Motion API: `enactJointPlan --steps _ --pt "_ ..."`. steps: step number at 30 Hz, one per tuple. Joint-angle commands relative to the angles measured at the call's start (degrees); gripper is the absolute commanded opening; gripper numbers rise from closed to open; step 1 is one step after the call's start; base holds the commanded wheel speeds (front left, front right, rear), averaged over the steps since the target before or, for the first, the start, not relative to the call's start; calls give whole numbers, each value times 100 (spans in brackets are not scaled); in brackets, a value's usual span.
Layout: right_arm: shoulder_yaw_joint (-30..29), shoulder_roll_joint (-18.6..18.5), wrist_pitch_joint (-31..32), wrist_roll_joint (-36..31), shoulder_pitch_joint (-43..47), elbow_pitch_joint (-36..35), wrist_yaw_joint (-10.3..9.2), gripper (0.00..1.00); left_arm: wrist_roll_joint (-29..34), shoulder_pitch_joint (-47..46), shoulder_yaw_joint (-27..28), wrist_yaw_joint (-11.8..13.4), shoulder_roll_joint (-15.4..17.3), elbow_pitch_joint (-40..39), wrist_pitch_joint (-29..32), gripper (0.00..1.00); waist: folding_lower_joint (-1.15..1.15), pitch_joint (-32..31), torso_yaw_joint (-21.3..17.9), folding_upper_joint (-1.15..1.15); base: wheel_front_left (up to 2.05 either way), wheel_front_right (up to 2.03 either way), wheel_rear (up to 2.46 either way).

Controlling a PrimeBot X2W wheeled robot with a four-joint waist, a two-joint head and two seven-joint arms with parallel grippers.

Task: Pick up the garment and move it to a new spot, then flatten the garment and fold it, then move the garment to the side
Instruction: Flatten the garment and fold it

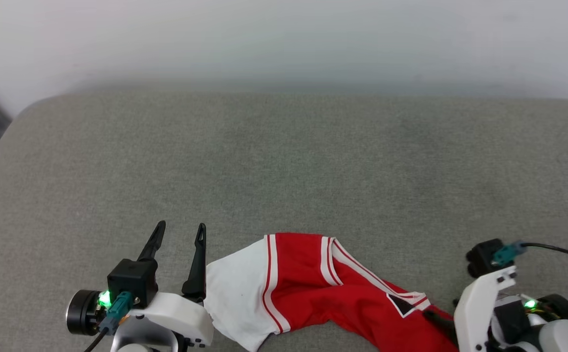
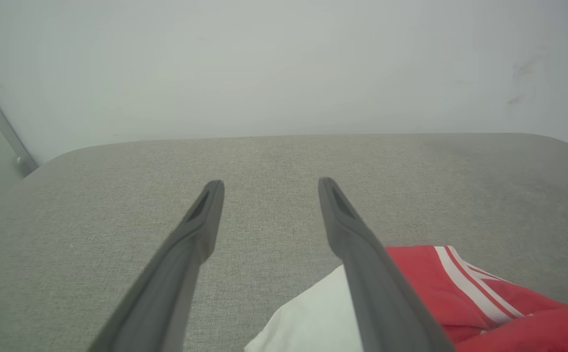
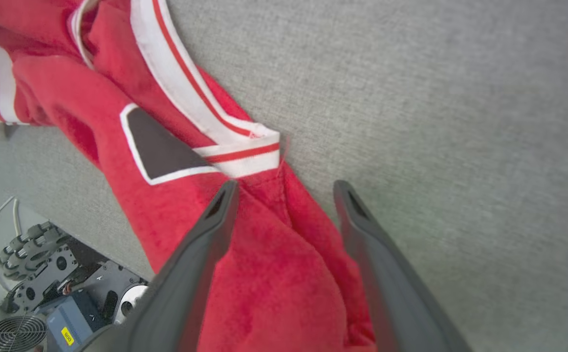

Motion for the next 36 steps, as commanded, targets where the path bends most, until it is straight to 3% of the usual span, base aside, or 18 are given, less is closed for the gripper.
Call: enactJointPlan --steps 1,10,11,12,17,24,33,34,35,36 --pt "38 -54 39 43 -101 47 -2 100 16 -108 6 1 -12 6 -18 100 0 89 60 0 0 0 0" --pt "1072 -125 294 604 -254 1075 -1 100 -14 -242 -7 -53 -71 146 -117 100 0 279 115 0 0 0 0" --pt "1159 -143 265 632 -278 1126 -1 34 -20 -254 -7 -52 -79 158 -128 100 0 283 116 0 0 0 0" --pt "1206 -151 214 679 -328 1151 -1 0 -26 -265 -8 -50 -87 170 -135 100 0 282 115 0 0 0 0" --pt "1082 -380 -290 590 -925 866 -2 0 -49 -276 -9 -59 -113 234 -182 100 0 248 92 0 0 0 0" --pt "253 -463 -976 73 -1848 766 -2 0 -27 -392 -36 -70 -167 216 -235 100 0 439 154 0 0 0 0" --pt "-382 -67 -1480 -309 -2743 1950 -2 0 39 -743 -122 -163 -311 325 -334 100 0 848 377 0 0 0 0" --pt "-376 -43 -1594 -311 -2760 2142 -2 34 41 -779 -135 -178 -340 354 -356 100 0 879 404 0 0 0 0" --pt "-404 5 -1771 -303 -2796 2340 -2 100 40 -814 -144 -198 -363 379 -373 100 0 911 423 0 0 0 0" --pt "-433 44 -1941 -294 -2834 2535 -2 100 37 -843 -148 -207 -379 406 -381 100 0 937 437 0 0 0 0"
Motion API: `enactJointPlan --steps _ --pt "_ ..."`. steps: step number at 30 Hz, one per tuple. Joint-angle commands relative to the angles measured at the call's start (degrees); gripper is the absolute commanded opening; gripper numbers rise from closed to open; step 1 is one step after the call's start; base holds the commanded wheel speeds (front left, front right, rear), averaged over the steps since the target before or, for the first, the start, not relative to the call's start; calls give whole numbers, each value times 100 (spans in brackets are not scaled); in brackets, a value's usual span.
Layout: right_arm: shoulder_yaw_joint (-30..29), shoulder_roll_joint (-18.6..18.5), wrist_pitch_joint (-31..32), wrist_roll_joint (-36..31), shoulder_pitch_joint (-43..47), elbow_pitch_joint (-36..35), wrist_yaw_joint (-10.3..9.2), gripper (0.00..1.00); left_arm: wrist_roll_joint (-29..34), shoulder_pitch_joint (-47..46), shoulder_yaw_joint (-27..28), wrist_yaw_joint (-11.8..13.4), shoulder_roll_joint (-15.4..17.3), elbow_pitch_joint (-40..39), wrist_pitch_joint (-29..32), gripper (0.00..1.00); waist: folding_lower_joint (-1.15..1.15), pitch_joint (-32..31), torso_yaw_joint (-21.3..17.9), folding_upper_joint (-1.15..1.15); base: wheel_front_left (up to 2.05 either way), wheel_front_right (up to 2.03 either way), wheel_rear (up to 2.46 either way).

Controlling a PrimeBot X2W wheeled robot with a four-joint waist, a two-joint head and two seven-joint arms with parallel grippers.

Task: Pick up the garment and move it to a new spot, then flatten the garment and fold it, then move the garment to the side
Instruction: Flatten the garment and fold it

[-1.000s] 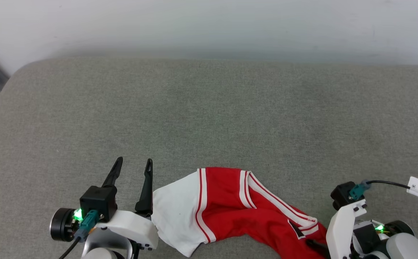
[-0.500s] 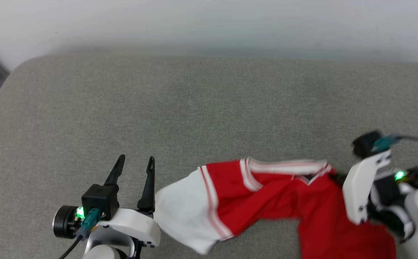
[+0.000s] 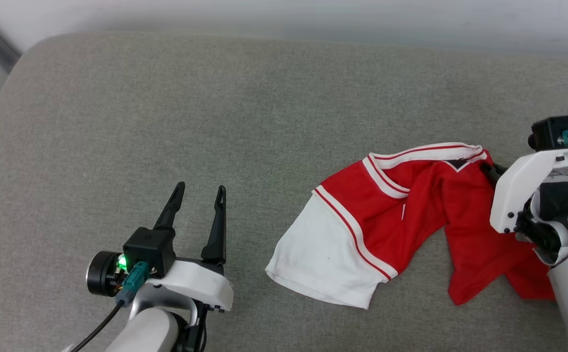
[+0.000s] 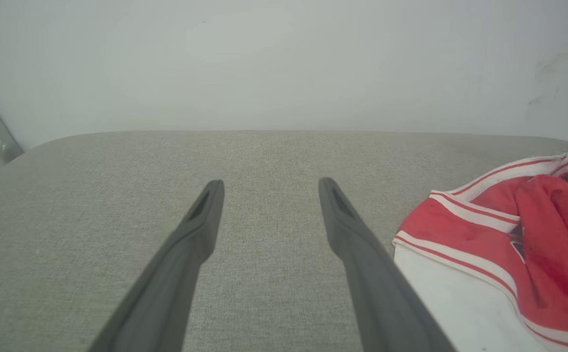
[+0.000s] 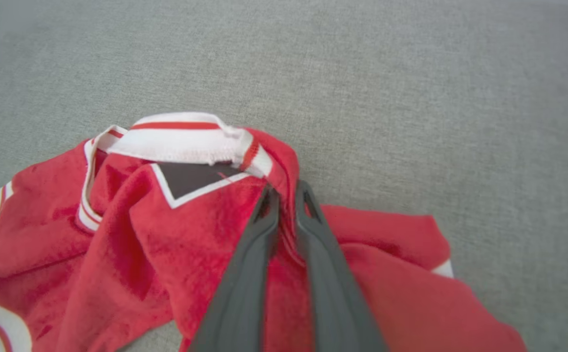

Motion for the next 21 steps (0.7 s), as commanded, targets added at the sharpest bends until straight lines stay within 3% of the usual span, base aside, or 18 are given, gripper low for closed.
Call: enactJointPlan --steps 1,7,13,17,21 --pt "-47 85 -365 22 -147 315 -2 100 16 -104 -7 -36 -44 56 -47 100 -1 86 64 0 0 0 0" --pt "-110 240 -1716 28 -255 850 -2 100 -15 -95 24 -30 -46 182 -109 100 -1 8 -22 0 0 0 0" --pt "-309 250 -2778 -26 179 508 -2 100 -58 113 59 21 49 216 -82 100 -1 -351 -234 0 0 0 0" --pt "-665 175 -2647 -32 651 139 -2 100 -103 262 77 72 120 165 -36 100 -1 -608 -376 0 0 0 0" --pt "-1095 125 -1680 -87 1183 -237 -2 100 -122 388 79 123 185 64 6 100 -1 -760 -487 0 0 0 0"
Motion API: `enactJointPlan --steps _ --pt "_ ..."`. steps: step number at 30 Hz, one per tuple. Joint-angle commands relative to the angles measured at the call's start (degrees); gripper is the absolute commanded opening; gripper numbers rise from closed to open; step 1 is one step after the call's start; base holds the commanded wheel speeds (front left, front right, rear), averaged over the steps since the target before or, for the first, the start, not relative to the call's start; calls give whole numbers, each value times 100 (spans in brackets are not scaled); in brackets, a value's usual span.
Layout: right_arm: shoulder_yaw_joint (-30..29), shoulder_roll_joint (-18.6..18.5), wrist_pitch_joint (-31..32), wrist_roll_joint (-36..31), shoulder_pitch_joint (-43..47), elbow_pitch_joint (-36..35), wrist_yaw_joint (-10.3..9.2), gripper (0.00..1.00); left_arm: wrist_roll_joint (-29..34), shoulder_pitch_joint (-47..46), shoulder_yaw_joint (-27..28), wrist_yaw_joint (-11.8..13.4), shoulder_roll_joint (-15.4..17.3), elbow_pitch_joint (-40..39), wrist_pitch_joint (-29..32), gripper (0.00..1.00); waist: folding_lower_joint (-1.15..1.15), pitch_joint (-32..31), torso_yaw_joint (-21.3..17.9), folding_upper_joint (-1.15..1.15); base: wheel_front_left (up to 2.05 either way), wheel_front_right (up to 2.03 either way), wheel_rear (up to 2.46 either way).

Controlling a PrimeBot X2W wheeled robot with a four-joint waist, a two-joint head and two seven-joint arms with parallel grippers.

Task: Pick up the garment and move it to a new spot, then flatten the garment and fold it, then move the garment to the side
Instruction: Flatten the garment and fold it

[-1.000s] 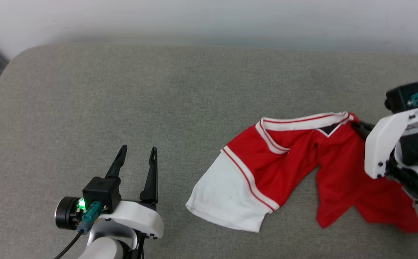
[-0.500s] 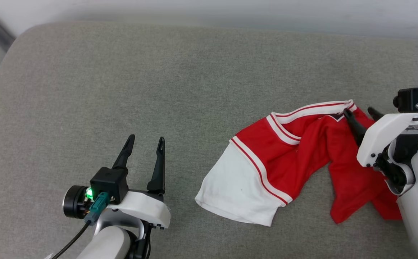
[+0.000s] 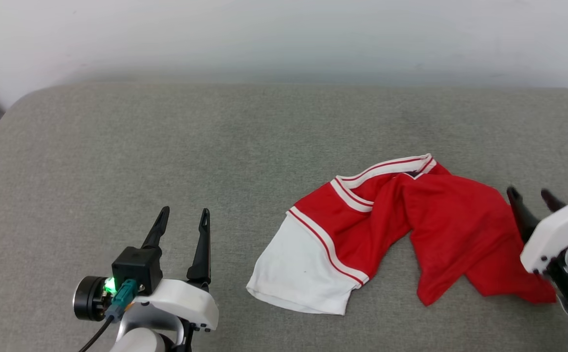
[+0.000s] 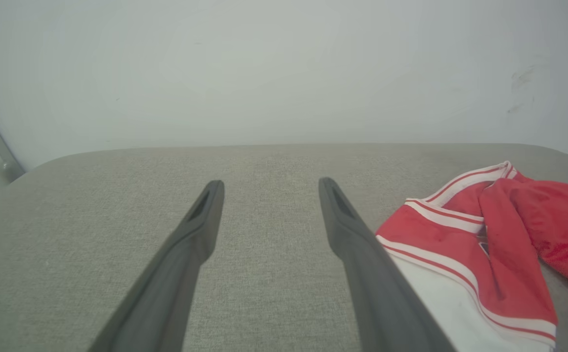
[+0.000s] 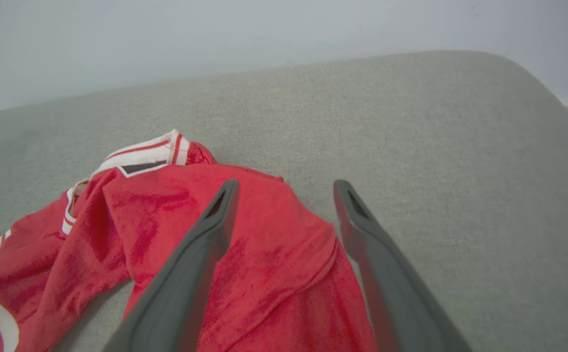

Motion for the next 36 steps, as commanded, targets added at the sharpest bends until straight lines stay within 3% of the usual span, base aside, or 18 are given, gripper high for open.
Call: enactJointPlan --steps 1,4,5,6,11,17,22,23,24,25,31,36 --pt "-198 -49 629 -36 275 -207 -2 100 -17 93 11 44 60 -70 26 100 0 -128 -142 0 0 0 0" --pt "-401 -40 1560 -71 534 -527 -1 100 -20 108 7 68 82 -131 66 100 0 -122 -193 0 0 0 0" --pt "-401 -40 1560 -71 534 -527 -1 100 -20 108 7 68 82 -131 66 100 0 -122 -193 0 0 0 0" --pt "-505 20 2084 -105 660 -733 -2 100 -11 102 -5 71 92 -173 70 100 0 -82 -210 0 0 0 0" --pt "-635 118 2785 -193 655 -1019 -2 100 22 -13 -36 52 96 -242 97 100 0 72 -172 0 0 0 0" --pt "-633 215 3198 -219 286 -907 -2 100 61 -164 -74 50 79 -276 111 100 0 348 -39 0 0 0 0" --pt "-504 231 3161 -165 -30 -621 -2 100 52 -232 -70 37 74 -238 90 100 0 492 24 0 0 0 0" --pt "-481 231 3155 -141 -68 -572 -2 71 51 -247 -74 39 65 -227 84 100 0 500 32 0 0 0 0" --pt "-442 219 3102 -141 -93 -575 -1 16 50 -252 -78 41 58 -214 78 100 0 499 40 0 0 0 0" --pt "-425 205 3063 -139 -100 -598 -2 0 44 -245 -78 48 52 -203 75 100 0 493 42 0 0 0 0" --pt "-342 158 2922 -148 250 -1183 -2 0 -17 -95 -50 77 67 -120 36 100 0 291 -44 0 0 0 0" --pt "-279 249 3164 -294 1027 -2391 -2 0 -47 21 -73 96 74 -105 37 100 0 24 -117 0 0 0 0"
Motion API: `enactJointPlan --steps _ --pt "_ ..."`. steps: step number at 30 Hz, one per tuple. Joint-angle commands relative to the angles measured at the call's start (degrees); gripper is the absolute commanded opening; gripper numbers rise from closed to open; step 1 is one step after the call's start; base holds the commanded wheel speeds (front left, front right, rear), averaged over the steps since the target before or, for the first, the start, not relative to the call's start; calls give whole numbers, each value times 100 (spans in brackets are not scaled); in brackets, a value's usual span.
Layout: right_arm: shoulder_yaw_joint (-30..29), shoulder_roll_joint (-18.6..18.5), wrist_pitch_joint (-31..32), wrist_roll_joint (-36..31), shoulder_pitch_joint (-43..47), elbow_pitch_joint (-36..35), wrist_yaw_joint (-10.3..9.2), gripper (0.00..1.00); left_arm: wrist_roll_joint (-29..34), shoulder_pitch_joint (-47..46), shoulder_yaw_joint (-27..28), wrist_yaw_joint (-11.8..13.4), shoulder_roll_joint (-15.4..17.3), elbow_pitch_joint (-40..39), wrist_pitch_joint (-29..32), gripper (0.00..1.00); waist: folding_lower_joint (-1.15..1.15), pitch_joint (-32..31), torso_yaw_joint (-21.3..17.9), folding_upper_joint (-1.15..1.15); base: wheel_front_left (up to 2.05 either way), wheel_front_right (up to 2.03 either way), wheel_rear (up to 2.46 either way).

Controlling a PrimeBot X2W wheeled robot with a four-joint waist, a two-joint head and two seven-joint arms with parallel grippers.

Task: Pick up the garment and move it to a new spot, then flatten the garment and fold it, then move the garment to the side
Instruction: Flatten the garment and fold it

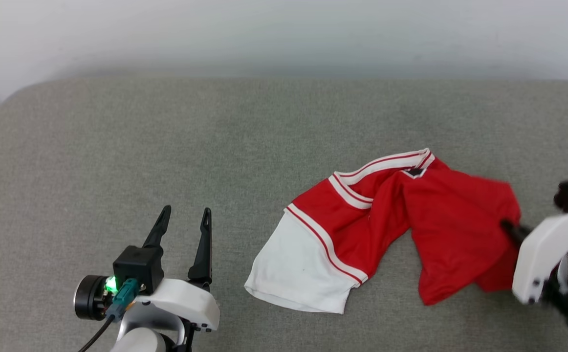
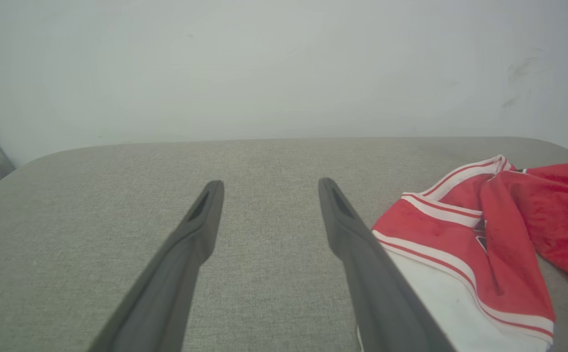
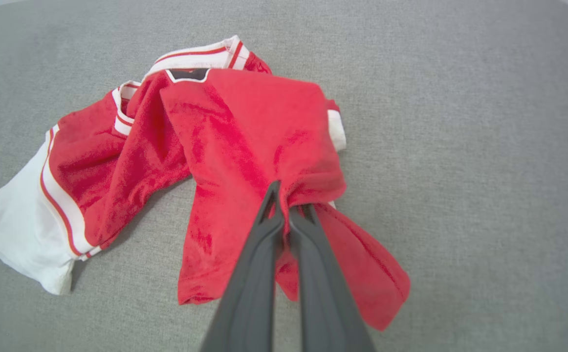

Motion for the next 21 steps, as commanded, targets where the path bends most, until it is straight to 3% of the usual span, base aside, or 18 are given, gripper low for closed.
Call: enactJointPlan --steps 1,7,13,14,15,21 --pt "35 81 168 -94 391 -414 -2 0 -9 84 3 30 3 2 -16 100 0 -151 -50 0 0 0 0" --pt "471 485 946 -52 1785 -1627 -2 0 -64 243 -12 46 28 -10 4 100 0 -396 -101 0 0 0 0" --pt "805 846 974 104 2547 -1227 -2 0 -93 279 -60 47 44 -21 59 100 0 -528 -68 0 0 0 0" --pt "838 893 879 144 2603 -1061 -1 38 -89 288 -65 54 54 -24 70 100 0 -545 -62 0 0 0 0" --pt "859 915 713 94 2570 -921 -1 100 -95 308 -62 66 70 -32 70 100 0 -554 -63 0 0 0 0" --pt "930 1000 -251 52 2406 -350 -1 100 -155 422 -44 89 135 -26 105 100 0 -649 -53 0 0 0 0"
